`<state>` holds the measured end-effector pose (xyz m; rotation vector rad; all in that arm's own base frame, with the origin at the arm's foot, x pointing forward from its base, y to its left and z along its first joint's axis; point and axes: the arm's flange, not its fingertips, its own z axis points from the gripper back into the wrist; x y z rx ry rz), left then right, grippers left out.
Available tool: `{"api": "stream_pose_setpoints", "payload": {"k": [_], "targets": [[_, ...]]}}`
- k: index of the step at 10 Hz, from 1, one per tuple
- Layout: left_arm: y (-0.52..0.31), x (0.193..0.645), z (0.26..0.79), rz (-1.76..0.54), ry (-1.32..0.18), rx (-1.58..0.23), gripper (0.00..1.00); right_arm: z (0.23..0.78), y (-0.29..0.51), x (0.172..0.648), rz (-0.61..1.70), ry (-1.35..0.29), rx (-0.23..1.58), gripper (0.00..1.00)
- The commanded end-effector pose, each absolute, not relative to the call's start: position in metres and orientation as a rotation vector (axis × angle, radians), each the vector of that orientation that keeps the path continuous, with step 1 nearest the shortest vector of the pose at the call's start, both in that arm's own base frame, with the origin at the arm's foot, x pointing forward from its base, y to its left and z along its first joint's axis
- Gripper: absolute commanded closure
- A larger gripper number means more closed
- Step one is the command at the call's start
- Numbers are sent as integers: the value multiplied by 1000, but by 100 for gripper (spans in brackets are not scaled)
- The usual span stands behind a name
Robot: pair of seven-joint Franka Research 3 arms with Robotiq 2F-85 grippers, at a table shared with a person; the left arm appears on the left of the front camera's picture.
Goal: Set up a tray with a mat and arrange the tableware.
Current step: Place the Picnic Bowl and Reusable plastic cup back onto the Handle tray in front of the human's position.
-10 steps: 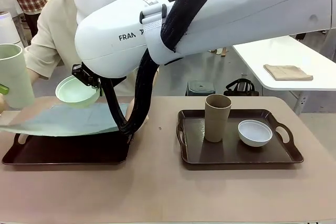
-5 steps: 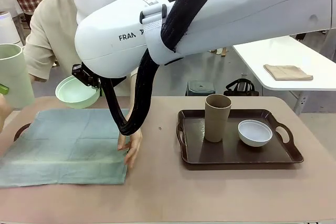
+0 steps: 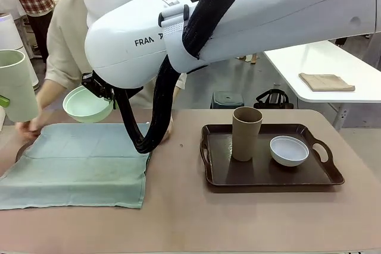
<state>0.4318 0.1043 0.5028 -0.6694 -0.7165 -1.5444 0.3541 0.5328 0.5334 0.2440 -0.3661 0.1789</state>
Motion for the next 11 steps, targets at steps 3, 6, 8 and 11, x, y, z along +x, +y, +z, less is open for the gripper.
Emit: {"api": "stream_pose_setpoints", "payload": {"k": [3, 6, 8, 11], "targets": [[104, 435, 506, -1543, -722, -666, 91, 533, 535, 355, 180, -372, 234, 100], [104, 435, 506, -1543, -722, -666, 91, 533, 535, 355, 180, -372, 234, 100], [104, 435, 506, -1543, -722, -666, 91, 533, 535, 355, 180, -372, 234, 100], [104, 435, 506, -1543, -722, -666, 91, 533, 535, 355, 180, -372, 234, 100]]}}
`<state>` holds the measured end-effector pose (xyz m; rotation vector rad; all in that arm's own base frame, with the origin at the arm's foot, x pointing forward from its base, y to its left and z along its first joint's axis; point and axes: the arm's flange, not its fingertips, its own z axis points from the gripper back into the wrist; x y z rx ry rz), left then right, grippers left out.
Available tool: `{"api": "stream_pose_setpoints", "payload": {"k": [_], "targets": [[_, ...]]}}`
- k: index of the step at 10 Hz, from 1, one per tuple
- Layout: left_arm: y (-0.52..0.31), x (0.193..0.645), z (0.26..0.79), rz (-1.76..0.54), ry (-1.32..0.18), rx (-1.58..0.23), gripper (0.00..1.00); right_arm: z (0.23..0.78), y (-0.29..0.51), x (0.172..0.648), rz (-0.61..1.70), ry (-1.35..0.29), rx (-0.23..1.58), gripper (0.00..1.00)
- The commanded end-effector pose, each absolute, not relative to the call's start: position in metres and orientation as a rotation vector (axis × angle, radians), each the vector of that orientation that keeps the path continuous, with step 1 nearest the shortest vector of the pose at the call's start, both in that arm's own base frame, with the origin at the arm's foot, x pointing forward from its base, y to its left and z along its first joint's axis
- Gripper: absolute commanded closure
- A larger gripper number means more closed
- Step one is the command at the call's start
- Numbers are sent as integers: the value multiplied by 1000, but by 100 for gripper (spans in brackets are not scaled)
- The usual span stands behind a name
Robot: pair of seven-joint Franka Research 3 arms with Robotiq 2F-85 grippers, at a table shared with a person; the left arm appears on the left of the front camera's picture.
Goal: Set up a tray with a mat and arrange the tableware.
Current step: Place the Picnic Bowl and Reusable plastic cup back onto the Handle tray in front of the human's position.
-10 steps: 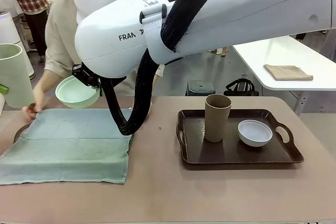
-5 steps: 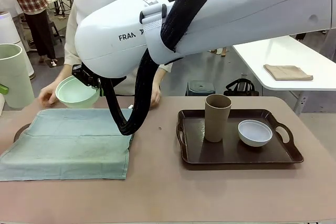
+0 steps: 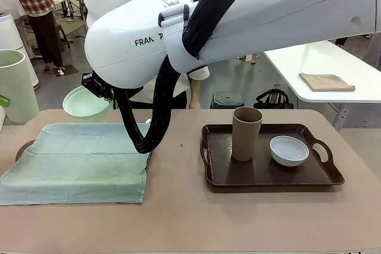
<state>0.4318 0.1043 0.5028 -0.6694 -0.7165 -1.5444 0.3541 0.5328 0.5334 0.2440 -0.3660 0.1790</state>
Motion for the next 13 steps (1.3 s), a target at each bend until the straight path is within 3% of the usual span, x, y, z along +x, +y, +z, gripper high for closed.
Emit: {"api": "stream_pose_setpoints", "payload": {"k": [1, 3, 4, 9, 13], "targets": [[104, 435, 506, -1543, -722, -666, 91, 533, 535, 355, 180, -372, 234, 100], [104, 435, 506, -1543, -722, -666, 91, 533, 535, 355, 180, -372, 234, 100], [104, 432, 503, -1544, -717, -669, 15, 533, 533, 354, 179, -366, 244, 96], [113, 488, 434, -1501, -836, -871, 15, 463, 523, 451, 118, -306, 388, 96], [114, 511, 387, -1510, -837, -922, 15, 407, 536, 472, 117, -231, 315, 96]]}}
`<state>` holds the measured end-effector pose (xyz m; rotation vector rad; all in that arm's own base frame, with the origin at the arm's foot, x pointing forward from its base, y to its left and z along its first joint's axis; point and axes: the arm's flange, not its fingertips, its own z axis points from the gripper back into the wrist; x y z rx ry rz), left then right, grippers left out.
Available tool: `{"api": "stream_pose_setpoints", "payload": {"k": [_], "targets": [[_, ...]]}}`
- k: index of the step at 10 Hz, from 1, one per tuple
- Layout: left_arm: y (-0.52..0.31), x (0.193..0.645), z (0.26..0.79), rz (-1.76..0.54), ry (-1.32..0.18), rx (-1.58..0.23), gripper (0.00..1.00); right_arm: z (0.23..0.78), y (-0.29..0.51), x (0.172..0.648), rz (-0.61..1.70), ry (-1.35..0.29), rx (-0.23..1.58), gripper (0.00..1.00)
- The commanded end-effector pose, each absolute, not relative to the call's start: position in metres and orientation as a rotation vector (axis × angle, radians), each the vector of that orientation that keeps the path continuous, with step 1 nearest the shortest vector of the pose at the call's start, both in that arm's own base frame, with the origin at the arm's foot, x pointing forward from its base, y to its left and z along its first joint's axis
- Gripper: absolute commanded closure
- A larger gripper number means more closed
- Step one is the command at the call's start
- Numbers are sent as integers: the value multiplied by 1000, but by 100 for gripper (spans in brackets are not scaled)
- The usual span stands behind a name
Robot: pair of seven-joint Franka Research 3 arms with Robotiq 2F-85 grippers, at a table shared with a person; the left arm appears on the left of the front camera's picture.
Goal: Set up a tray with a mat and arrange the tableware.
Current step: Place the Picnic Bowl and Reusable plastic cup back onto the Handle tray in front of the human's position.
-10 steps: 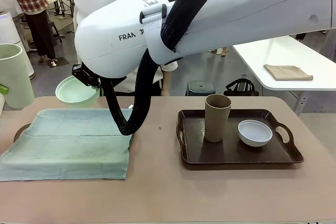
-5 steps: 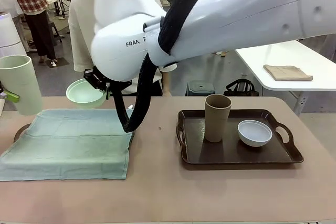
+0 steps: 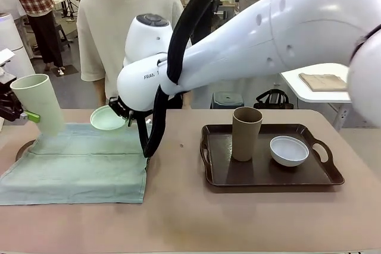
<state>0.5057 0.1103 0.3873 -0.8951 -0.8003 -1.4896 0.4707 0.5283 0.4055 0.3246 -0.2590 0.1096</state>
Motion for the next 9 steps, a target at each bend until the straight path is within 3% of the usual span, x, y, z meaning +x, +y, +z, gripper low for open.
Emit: {"api": "stream_pose_setpoints", "payload": {"k": [1, 3, 5, 9], "targets": [[114, 515, 380, -1515, -826, -916, 15, 403, 535, 472, 112, -212, 304, 96], [111, 509, 380, -1515, -741, -884, 15, 410, 532, 455, 90, -148, 248, 96], [110, 512, 371, -1497, -790, -912, 15, 392, 535, 466, 109, -219, 301, 96], [98, 515, 351, -1541, -757, -924, 15, 361, 545, 471, 173, -134, 293, 96]]}}
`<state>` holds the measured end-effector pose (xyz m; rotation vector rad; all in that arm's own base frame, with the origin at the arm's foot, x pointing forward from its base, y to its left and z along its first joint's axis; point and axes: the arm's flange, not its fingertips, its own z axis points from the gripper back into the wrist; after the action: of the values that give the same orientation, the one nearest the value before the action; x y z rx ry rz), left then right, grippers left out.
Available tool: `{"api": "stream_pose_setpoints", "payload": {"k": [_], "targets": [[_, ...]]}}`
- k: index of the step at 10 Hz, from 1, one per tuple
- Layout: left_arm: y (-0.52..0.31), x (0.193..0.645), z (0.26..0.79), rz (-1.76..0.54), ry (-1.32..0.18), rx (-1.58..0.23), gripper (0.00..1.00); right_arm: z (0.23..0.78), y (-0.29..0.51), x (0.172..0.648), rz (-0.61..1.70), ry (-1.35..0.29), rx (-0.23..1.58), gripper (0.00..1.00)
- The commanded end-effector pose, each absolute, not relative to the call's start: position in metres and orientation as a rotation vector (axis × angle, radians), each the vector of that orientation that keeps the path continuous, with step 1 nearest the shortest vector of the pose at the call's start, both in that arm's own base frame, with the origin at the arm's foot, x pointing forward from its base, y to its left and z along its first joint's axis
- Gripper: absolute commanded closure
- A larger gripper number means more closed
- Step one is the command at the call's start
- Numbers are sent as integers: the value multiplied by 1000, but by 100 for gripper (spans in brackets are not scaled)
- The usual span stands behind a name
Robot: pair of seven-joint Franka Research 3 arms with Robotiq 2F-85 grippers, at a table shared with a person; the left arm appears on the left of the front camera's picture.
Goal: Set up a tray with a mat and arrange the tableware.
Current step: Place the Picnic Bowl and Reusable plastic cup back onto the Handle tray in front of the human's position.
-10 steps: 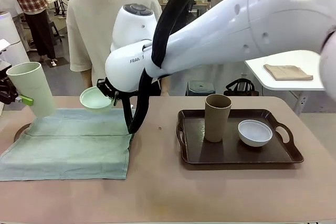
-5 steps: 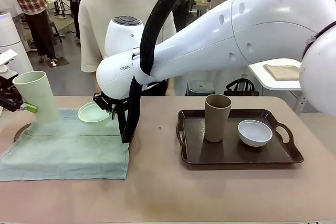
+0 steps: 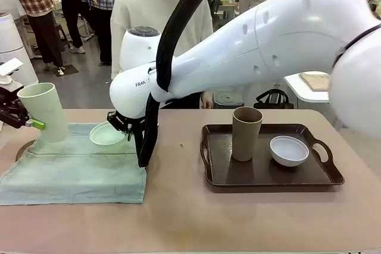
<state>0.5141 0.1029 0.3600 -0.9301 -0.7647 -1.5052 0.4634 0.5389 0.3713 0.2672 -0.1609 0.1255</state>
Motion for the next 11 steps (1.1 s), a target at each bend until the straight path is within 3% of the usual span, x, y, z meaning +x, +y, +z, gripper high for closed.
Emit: {"api": "stream_pose_setpoints", "payload": {"k": [1, 11], "targets": [[93, 519, 348, -1556, -766, -926, 15, 353, 548, 477, 173, -129, 303, 96], [77, 529, 289, -1588, -767, -890, 15, 330, 552, 484, 207, -132, 334, 96]]}}
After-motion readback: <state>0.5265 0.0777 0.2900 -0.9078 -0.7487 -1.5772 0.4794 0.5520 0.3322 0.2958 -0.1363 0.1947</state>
